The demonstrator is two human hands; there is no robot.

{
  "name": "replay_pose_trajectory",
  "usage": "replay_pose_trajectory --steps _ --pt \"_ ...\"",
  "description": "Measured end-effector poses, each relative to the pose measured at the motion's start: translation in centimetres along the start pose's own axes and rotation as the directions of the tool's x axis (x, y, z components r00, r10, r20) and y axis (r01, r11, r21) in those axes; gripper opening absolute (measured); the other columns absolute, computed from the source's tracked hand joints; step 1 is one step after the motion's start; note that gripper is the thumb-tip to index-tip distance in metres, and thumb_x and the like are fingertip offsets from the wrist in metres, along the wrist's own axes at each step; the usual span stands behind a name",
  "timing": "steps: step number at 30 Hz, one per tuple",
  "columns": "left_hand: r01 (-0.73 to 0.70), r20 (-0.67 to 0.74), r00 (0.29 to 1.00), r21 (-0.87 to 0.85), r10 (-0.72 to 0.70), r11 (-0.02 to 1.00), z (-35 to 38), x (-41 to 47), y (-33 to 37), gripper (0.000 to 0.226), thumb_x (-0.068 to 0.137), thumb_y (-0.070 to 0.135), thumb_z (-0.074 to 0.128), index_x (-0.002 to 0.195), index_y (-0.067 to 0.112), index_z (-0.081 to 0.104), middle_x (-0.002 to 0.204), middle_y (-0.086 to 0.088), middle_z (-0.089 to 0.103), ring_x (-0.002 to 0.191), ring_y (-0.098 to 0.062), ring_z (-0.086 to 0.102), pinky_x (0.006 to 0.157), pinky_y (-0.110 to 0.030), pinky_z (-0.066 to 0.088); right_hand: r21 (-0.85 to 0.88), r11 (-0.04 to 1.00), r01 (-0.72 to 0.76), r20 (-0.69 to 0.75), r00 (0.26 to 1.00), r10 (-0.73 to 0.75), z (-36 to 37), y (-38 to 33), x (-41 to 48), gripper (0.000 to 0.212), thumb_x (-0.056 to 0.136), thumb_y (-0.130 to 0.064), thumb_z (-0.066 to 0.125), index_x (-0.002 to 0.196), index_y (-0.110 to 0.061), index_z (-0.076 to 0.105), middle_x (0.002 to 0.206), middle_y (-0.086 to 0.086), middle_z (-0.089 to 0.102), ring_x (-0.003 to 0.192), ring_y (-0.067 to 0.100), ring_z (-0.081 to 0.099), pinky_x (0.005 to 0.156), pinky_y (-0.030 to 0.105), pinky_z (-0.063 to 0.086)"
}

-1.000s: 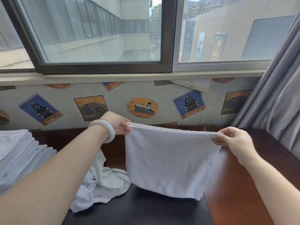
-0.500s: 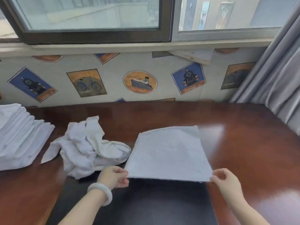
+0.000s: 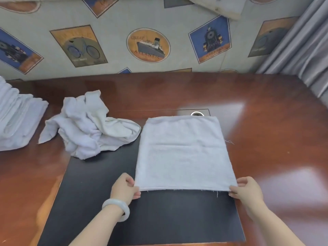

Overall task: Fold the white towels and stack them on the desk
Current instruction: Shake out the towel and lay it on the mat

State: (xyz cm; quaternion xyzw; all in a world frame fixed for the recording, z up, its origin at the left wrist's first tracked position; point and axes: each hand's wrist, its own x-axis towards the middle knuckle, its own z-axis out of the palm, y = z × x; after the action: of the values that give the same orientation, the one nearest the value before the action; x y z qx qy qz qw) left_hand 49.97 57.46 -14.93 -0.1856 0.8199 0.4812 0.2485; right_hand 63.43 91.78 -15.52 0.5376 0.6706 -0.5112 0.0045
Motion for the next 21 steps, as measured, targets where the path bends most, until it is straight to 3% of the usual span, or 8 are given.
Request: replay_pose_trajectory --steps 4,7,8,10,12,13,17,21 --pt "0.001 0.078 0.997 0.206 -0.017 0.978 -0.8 -2.3 -0.5 0.016 0.08 -0.006 0.052 0.086 0.006 0.044 0.081 -0.014 0.062 0.065 -0.03 0.069 0.061 -0.033 0.058 -0.178 0.984 -0.007 0.025 1.0 0.012 -0.4 0.3 -1.5 0.033 0.079 0.006 0.063 0.108 -0.004 0.05 0.092 0.014 0.062 0.07 0.031 0.068 0.072 0.045 0.057" --pt "-0.11 0.131 0.99 0.523 0.049 0.845 -0.8 -2.6 0.2 0.015 0.085 0.006 0.051 0.086 0.013 0.038 0.09 -0.006 0.055 0.072 -0.02 0.054 0.063 -0.033 0.047 -0.585 0.776 0.236 -0.003 0.956 -0.292 0.4 -0.1 -2.1 0.022 0.079 -0.003 0.063 0.099 -0.006 0.054 0.099 0.013 0.059 0.088 0.033 0.056 0.076 0.044 0.049" --pt "-0.224 0.096 0.972 0.644 0.213 0.732 -0.3 -2.3 0.6 0.013 0.088 0.009 0.051 0.089 0.016 0.039 0.098 -0.002 0.051 0.081 -0.019 0.053 0.067 -0.028 0.042 -0.655 0.673 0.342 0.017 0.898 -0.44 1.7 -0.2 -2.1 0.026 0.08 -0.004 0.066 0.105 -0.004 0.058 0.109 0.015 0.06 0.099 0.035 0.053 0.084 0.045 0.046" --pt "-0.453 0.117 0.809 0.747 0.575 0.486 2.1 -1.4 1.2 0.02 0.089 0.015 0.061 0.108 0.016 0.053 0.117 -0.002 0.054 0.107 -0.022 0.058 0.083 -0.027 0.047 -0.667 0.481 0.57 0.107 0.711 -0.695 5.4 -1.0 -2.4 0.04 0.082 -0.004 0.07 0.12 0.001 0.061 0.129 0.019 0.059 0.121 0.032 0.046 0.103 0.042 0.036" --pt "-0.586 0.222 0.654 0.753 0.723 0.299 5.2 0.0 1.8 0.045 0.089 0.026 0.062 0.13 0.006 0.056 0.14 -0.011 0.053 0.13 -0.028 0.053 0.104 -0.036 0.044 -0.606 0.282 0.744 0.23 0.504 -0.833 9.8 -2.1 -2.6 0.046 0.085 -0.009 0.064 0.13 0.001 0.057 0.14 0.019 0.053 0.132 0.027 0.036 0.109 0.039 0.026" --pt "-0.609 0.292 0.646 0.754 0.705 0.245 6.5 0.8 2.0 0.053 0.093 0.032 0.051 0.138 0.005 0.049 0.149 -0.013 0.044 0.138 -0.029 0.044 0.111 -0.04 0.035 -0.585 0.226 0.779 0.302 0.468 -0.83 11.8 -2.5 -2.6 0.05 0.089 -0.016 0.055 0.137 -0.001 0.052 0.147 0.017 0.046 0.138 0.025 0.031 0.112 0.04 0.022" --pt "-0.579 0.383 0.704 0.797 0.598 0.172 7.2 3.3 0.0 0.063 0.097 0.045 0.027 0.152 0.016 0.035 0.162 -0.008 0.022 0.148 -0.025 0.024 0.115 -0.049 0.019 -0.639 0.116 0.761 0.433 0.48 -0.763 14.1 -0.4 -0.5 0.06 0.099 -0.039 0.033 0.153 -0.011 0.03 0.16 0.006 0.023 0.148 0.022 0.021 0.118 0.043 0.012" --pt "-0.525 0.304 0.717 0.828 0.627 0.199 4.4 4.0 -3.1 0.061 0.103 0.044 0.017 0.154 0.013 0.028 0.163 -0.009 0.016 0.15 -0.025 0.019 0.116 -0.051 0.021 -0.768 0.295 0.568 0.233 0.677 -0.698 8.7 3.0 2.2 0.072 0.101 -0.053 0.011 0.152 -0.007 0.029 0.159 0.009 0.027 0.148 0.021 0.02 0.12 0.044 0.01"
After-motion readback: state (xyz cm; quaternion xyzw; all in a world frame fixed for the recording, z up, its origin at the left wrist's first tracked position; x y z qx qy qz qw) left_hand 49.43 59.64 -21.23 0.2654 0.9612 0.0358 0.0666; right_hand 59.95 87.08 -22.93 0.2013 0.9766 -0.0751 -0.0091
